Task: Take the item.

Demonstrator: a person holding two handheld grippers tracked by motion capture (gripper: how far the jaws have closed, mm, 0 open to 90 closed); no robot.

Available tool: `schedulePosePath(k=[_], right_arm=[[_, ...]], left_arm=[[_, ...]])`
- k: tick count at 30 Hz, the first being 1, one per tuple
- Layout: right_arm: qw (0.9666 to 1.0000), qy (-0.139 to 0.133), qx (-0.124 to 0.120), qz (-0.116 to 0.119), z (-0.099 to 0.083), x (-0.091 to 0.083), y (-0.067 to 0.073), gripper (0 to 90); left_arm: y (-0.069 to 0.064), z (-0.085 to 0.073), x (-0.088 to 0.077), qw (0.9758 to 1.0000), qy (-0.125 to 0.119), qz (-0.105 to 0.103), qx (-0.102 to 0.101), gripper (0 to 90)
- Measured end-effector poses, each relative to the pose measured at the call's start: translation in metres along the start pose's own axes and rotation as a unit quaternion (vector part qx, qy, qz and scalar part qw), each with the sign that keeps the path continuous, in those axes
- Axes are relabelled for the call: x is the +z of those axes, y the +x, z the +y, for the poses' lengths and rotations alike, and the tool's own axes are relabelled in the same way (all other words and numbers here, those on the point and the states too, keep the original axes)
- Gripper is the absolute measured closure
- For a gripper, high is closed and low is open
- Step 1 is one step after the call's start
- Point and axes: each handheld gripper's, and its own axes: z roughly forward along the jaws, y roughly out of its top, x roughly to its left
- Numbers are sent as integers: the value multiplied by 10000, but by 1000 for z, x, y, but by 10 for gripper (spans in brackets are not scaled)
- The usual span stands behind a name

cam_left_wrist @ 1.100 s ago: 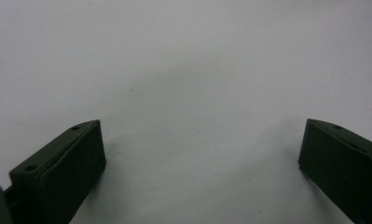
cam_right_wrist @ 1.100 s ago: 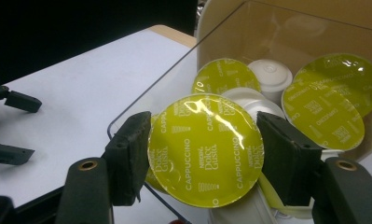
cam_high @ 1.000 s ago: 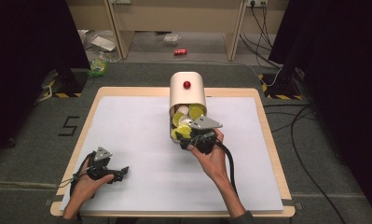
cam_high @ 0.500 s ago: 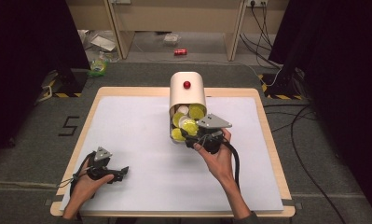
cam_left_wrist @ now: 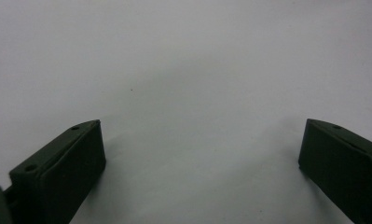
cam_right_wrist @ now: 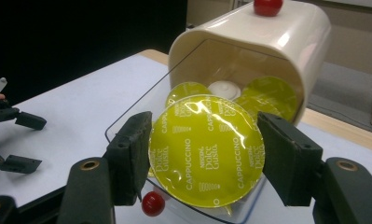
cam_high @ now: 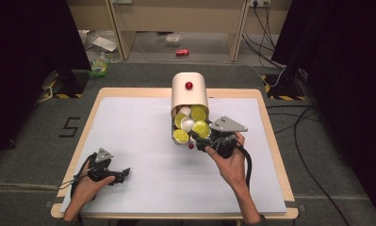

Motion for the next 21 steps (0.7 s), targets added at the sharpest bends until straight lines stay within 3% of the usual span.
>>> schedulePosePath(k=[21], right_arm=[[9990, 7, 185, -402, -9, -24, -25, 385]], left_arm=[[0, 0, 0, 10000, -2, -3, -3, 0]])
